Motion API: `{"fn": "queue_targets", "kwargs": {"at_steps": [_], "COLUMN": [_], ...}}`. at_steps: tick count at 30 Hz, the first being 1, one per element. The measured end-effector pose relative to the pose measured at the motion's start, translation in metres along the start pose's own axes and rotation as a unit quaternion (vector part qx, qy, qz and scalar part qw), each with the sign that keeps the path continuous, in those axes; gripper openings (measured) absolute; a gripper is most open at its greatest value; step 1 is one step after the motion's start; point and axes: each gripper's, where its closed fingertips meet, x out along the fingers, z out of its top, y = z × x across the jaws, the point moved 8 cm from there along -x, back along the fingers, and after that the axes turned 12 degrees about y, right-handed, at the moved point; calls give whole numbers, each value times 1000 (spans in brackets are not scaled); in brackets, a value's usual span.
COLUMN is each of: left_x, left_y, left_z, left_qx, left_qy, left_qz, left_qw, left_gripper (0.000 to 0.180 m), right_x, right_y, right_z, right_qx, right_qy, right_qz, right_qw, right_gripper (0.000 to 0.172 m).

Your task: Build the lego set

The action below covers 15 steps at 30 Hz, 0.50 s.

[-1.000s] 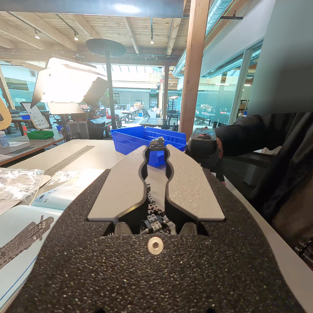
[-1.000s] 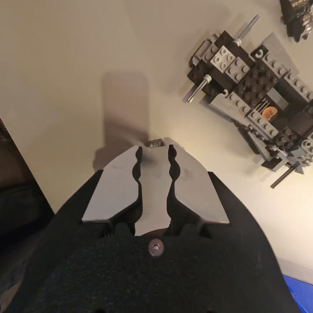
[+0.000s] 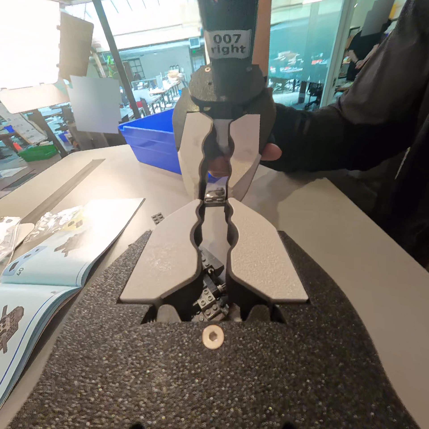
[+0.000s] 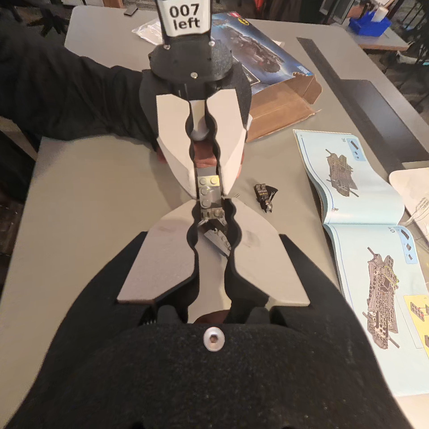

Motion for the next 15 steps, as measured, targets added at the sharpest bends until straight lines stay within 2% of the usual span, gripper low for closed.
{"fn": "queue_targets", "kwargs": {"at_steps": [6,10,12,15], "left_x": [3,3,19,42], "left_y": [1,-18,-38,-52], "left_z": [-1,2,-6,-20], "left_qx": [-2,-50,-40,-14], "left_qy": [78,90,162,262], "left_qz": [42,-22,-56,-66], "left_qw": [996,994,984,963], "left_gripper": [22,18,21,24], "right_x": [2,-7,-7,-1], "right_y": [-5,-10,-10,-8], "right_z": [-26,-46,-50,-54], "right_qx": [-1,22,29,20], "right_qy": [7,-7,-15,9], "right_qz": [-7,9,28,26], "right_qw": [1000,1000,999,999], "right_gripper": [17,18,18,18]}}
